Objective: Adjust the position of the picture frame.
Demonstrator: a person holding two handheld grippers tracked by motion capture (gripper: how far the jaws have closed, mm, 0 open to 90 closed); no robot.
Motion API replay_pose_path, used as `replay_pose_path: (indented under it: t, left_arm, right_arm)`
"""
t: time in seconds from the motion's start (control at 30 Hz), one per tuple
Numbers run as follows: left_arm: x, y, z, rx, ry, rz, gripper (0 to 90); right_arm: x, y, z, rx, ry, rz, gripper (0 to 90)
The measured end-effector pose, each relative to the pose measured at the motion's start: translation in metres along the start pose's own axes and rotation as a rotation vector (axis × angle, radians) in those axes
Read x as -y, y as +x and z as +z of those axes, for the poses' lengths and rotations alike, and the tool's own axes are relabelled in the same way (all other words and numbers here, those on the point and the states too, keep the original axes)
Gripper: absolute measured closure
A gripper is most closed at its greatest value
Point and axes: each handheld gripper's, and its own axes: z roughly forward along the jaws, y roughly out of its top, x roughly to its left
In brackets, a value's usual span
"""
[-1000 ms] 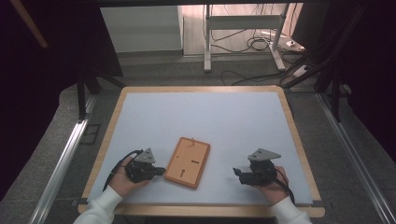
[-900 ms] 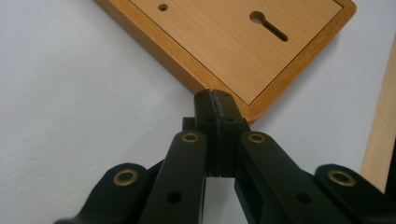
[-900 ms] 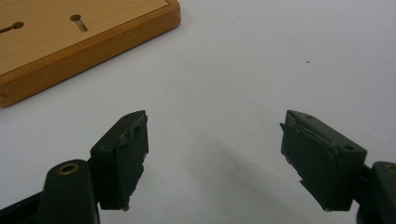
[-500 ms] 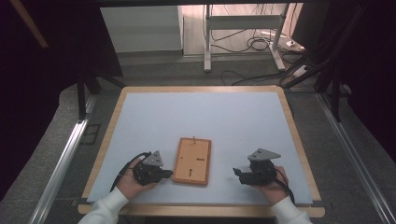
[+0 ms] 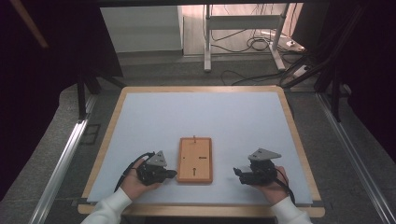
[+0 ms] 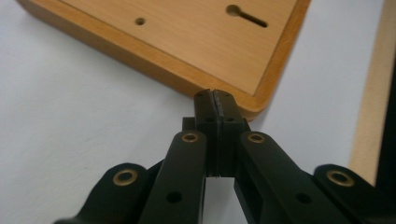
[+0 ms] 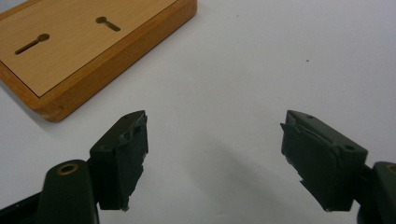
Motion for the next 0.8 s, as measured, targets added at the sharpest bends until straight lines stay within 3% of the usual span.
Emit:
replay_pose_path:
  t: [0.1,0.23,0.37,0.67,0.8]
  left_arm:
    - [0.002,0.006,-0.009,-0.008,-0.055,-0.031,90.0]
    - [0.007,0.011,-0.016,-0.036,-0.079,-0.06,90.0]
    - [0.014,0.019,-0.023,-0.07,-0.137,-0.106,89.8]
    - [0.021,0.028,-0.023,-0.162,-0.161,-0.176,44.7]
    - [0.021,0.027,-0.022,-0.175,-0.155,-0.183,35.9]
  right_arm:
    - [0.0,-0.001,-0.002,-0.002,-0.011,0.002,23.1]
    - [0.001,-0.004,-0.002,-0.006,-0.009,0.009,23.0]
    - [0.004,-0.007,-0.004,-0.006,-0.011,0.008,22.9]
    - [0.015,-0.017,-0.014,0.002,-0.044,0.019,22.7]
    - [0.015,-0.018,-0.013,-0.002,-0.05,0.019,22.6]
